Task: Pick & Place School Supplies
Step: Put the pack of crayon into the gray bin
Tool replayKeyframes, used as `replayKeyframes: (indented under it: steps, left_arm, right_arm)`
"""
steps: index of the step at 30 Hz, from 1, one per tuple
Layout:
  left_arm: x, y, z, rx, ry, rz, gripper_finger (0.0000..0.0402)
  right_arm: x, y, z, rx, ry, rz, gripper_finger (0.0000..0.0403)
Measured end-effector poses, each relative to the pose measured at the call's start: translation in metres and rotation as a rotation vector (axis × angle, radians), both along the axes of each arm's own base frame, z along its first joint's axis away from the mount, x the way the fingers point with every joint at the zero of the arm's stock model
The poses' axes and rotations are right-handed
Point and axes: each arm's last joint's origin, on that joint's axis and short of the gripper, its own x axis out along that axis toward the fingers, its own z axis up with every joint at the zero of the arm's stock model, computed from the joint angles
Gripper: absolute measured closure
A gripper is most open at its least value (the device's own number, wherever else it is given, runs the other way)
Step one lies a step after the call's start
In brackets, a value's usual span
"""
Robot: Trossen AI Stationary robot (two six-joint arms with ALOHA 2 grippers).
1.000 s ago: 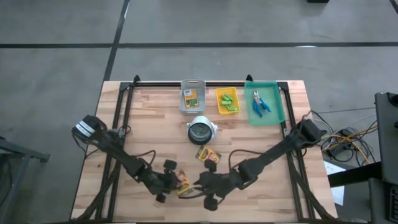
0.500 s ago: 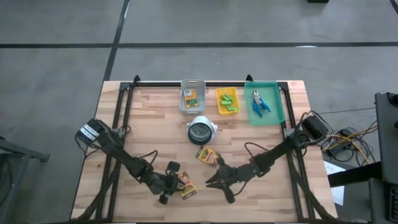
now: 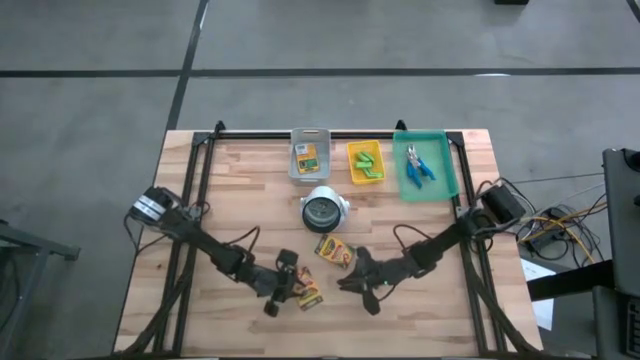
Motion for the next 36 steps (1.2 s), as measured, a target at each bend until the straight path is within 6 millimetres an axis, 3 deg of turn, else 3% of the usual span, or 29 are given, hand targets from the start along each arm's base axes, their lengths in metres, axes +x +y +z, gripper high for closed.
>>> replayKeyframes:
  steps: [24,29,33,36]
  left_arm:
    - [0.013,0.005,0.007,-0.004,-0.011,-0.074,0.0266]
    - [0.014,0.004,0.008,-0.006,-0.014,-0.073,0.0266]
    - [0.014,0.004,0.008,-0.016,-0.012,-0.065,0.0266]
    - [0.013,0.004,0.008,-0.035,-0.005,-0.051,0.0266]
  right_arm:
    - [0.004,-0.01,-0.005,-0.048,0.024,-0.028,0.0335]
    - [0.005,-0.014,-0.007,-0.088,0.009,-0.126,0.0335]
    - [0.013,-0.011,-0.014,-0.022,-0.095,-0.104,0.0335]
    - [0.021,-0.003,-0.033,0.02,-0.151,0.003,0.0335]
